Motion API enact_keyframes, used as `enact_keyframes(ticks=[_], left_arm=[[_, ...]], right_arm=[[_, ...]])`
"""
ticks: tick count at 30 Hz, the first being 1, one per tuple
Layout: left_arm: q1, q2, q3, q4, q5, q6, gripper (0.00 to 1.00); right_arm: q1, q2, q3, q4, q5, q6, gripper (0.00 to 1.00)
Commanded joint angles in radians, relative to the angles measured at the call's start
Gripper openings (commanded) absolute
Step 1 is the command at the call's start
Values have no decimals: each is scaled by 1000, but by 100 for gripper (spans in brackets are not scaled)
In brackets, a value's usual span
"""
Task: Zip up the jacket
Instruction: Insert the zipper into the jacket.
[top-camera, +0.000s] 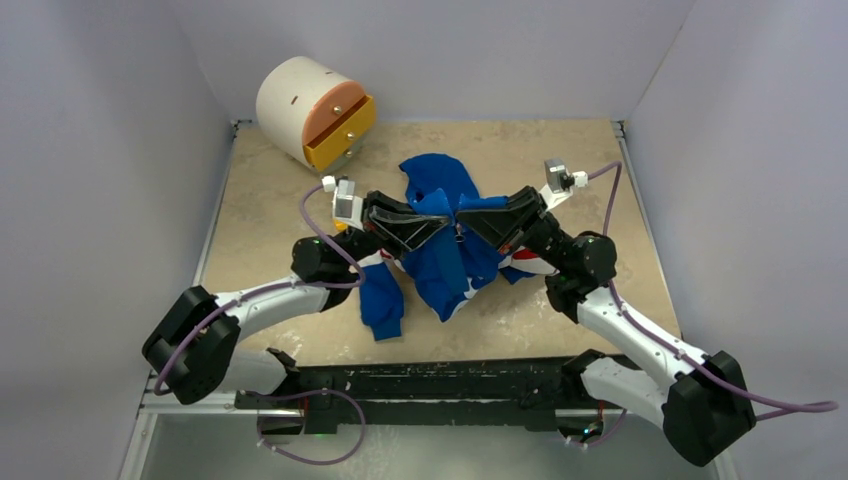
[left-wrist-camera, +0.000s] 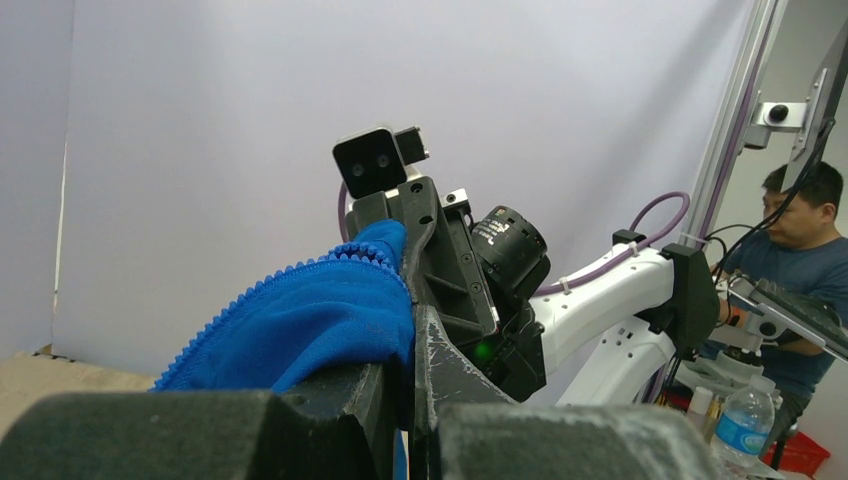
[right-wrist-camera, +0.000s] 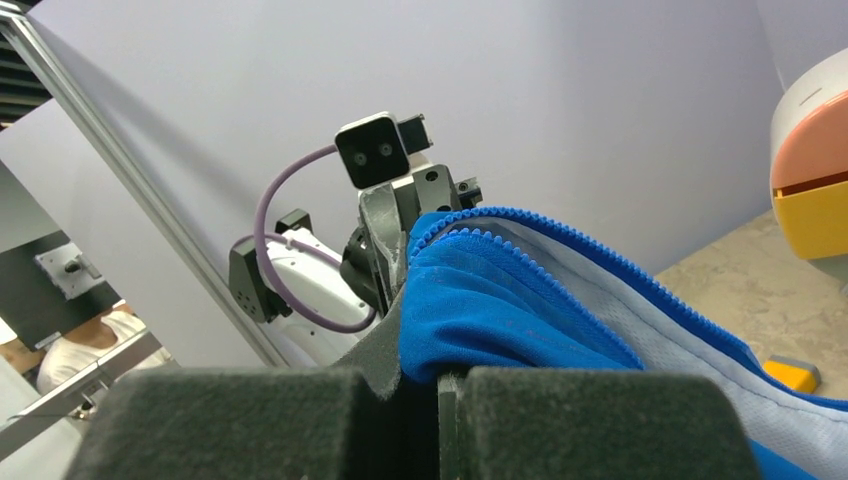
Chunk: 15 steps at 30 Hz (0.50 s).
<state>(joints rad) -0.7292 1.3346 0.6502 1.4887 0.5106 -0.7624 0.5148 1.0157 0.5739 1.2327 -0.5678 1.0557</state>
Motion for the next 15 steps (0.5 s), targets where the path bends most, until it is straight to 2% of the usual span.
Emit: enact_keyframes(ticks=[1,15], left_arm=[[-6,4,22,237,6,18,0],[-6,20,16,237,21,10,0]], right_arm=[[-2,-11,41,78,-5,7,0],[-2,0,37,115,0,32,0]])
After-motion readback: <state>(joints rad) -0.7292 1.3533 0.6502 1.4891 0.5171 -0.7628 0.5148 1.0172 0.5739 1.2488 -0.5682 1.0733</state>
